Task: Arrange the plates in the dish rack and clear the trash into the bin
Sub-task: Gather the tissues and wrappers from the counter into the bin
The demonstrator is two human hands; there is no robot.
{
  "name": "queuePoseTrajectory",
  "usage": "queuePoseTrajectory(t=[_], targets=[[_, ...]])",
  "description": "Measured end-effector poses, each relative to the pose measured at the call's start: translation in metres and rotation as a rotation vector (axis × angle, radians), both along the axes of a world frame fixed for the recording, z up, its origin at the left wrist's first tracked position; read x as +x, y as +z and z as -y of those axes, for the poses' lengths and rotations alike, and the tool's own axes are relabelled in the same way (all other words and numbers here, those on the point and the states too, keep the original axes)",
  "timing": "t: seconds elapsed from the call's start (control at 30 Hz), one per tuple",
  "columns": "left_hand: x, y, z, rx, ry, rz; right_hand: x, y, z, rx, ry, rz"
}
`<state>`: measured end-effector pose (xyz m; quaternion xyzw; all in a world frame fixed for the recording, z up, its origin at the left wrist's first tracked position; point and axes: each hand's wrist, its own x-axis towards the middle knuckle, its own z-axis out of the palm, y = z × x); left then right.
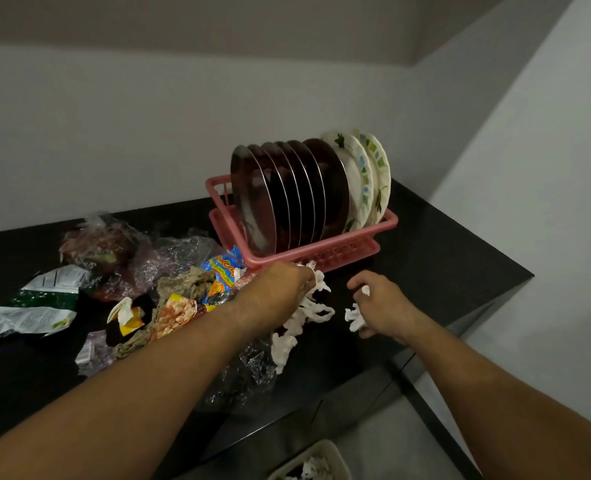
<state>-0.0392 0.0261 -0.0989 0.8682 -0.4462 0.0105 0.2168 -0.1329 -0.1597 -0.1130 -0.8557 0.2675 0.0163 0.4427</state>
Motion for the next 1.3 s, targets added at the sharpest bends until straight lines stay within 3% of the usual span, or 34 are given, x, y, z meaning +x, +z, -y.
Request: queuePoseTrajectory(t=[0.17, 0.3, 0.5, 0.7, 0.87, 0.97, 1.3], targets=[[-0.005, 0.008, -0.005, 0.051, 0.007, -0.106, -0.006, 0.007, -0.005, 0.062, -0.040, 0.073], [-0.010, 0.017, 0.000, 0.108, 0.064, 0.030, -0.012, 0.015, -0.005, -0.022, 0.010, 0.157], [-0.016, 0.042, 0.014, 0.143, 0.180, 0.093, -0.028, 0.031, 0.017, -0.145, 0.186, 0.040], [-0.024, 0.053, 0.023, -0.027, 0.247, 0.045, -0.038, 0.034, 0.029, 0.117, 0.086, 0.026], [-0.033, 0.050, 0.024, -0.026, 0.295, 0.104, -0.044, 0.034, 0.031, -0.038, 0.059, 0.170], [-0.034, 0.048, 0.024, -0.011, 0.355, 0.134, -0.049, 0.038, 0.036, -0.073, 0.151, 0.125], [-0.043, 0.065, 0.038, -0.036, 0.333, 0.078, -0.066, 0.049, 0.051, 0.067, 0.139, 0.074]])
